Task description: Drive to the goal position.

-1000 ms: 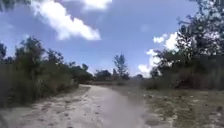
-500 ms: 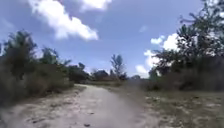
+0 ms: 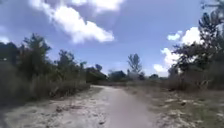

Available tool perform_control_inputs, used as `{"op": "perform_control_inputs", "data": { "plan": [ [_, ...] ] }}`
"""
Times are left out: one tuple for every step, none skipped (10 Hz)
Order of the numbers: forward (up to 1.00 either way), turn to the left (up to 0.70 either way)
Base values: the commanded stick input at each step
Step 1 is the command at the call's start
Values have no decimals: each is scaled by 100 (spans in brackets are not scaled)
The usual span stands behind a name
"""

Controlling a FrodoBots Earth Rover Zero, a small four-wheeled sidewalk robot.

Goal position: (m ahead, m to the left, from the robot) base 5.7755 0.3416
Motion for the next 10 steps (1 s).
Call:
{"op": "perform_control_inputs", "data": {
  "plan": [
    [100,0],
    [100,0],
    [100,0],
    [100,0],
    [100,0],
    [100,0],
    [100,0],
    [100,0],
    [100,0],
    [100,0]
  ]
}}
